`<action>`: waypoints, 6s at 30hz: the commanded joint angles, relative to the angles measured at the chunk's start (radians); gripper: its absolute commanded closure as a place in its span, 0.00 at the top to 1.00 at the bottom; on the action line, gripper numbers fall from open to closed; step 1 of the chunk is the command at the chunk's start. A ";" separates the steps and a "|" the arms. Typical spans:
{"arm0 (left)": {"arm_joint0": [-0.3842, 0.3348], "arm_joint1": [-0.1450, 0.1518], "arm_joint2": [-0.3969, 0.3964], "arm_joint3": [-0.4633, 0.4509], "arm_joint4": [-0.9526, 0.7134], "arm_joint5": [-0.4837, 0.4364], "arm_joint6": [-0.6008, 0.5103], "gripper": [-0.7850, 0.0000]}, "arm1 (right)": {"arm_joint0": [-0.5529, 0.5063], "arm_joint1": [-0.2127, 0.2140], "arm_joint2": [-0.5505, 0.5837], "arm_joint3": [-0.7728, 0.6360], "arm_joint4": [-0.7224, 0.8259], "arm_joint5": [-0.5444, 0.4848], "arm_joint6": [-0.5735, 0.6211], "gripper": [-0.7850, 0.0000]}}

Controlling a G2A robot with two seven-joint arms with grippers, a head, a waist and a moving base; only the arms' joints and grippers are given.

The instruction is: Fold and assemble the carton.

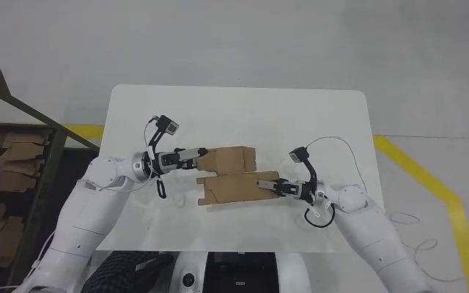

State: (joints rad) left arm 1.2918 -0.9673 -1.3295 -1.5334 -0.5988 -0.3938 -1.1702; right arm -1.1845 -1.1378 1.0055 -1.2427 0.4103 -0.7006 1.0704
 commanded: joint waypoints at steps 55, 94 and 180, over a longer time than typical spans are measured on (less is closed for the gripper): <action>0.040 0.023 -0.021 -0.074 0.271 0.020 0.058 0.00 | -0.015 0.017 0.014 -0.031 -0.006 0.020 -0.022 1.00; 0.048 0.024 0.011 -0.078 0.170 -0.013 -0.016 0.00 | 0.095 0.015 -0.018 -0.124 0.062 0.019 0.065 0.80; 0.048 0.035 0.002 -0.213 0.070 0.061 -0.054 1.00 | 0.162 -0.038 -0.160 -0.003 0.003 0.069 -0.011 0.00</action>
State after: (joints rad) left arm 1.3446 -0.9318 -1.3331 -1.7449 -0.5312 -0.3357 -1.2238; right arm -1.0221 -1.1750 0.8459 -1.2426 0.4137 -0.6328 1.0617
